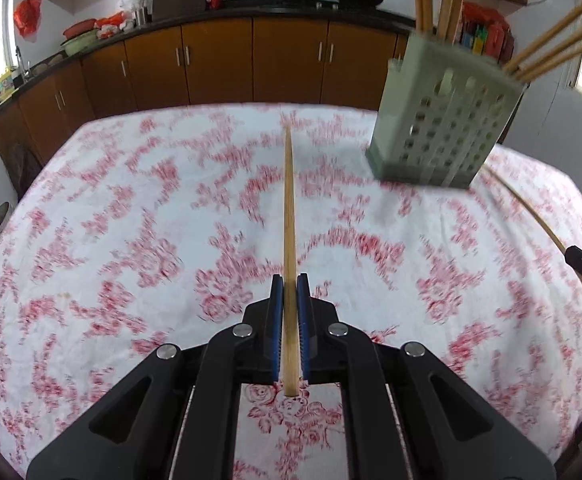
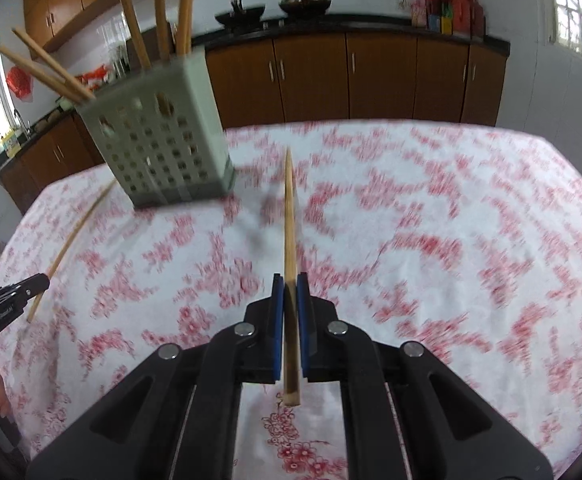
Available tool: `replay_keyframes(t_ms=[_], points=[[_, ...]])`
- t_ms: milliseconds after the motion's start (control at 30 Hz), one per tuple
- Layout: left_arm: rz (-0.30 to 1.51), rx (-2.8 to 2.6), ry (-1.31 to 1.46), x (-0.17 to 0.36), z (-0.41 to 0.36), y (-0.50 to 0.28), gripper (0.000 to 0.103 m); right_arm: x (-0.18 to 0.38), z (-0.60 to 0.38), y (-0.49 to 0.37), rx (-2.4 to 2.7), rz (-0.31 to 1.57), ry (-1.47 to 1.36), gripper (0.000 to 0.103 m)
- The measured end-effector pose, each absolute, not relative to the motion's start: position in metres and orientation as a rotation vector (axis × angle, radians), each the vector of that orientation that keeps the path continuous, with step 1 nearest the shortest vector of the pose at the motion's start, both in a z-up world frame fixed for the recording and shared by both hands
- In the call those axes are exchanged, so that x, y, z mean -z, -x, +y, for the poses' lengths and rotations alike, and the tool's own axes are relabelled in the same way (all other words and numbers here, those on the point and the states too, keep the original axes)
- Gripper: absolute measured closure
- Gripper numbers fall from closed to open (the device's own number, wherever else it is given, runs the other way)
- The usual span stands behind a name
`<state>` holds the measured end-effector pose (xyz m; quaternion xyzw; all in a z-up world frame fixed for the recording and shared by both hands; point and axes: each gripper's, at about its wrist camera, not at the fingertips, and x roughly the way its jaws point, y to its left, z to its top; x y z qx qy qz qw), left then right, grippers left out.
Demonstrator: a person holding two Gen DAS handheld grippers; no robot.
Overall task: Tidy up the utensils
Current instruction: 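Lift the left tool's chopstick over the holder while the right tool carries its chopstick there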
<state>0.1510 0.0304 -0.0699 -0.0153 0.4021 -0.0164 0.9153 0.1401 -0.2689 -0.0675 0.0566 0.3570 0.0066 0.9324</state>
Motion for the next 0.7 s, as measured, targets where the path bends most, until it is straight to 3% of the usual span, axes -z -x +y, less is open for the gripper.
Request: replay_keyframes(t_ms=[400,700], points=[[0.569,0.065,0.127,-0.032,0.044,-0.131,0.096,-0.019,-0.278,-0.121,-0.021,0.491,-0.12,0.095],[0.485,0.085,0.127,-0.069,0.042,-0.128,0.096,-0.035,-0.279,-0.121,-0.033,0.448,-0.132,0.095]])
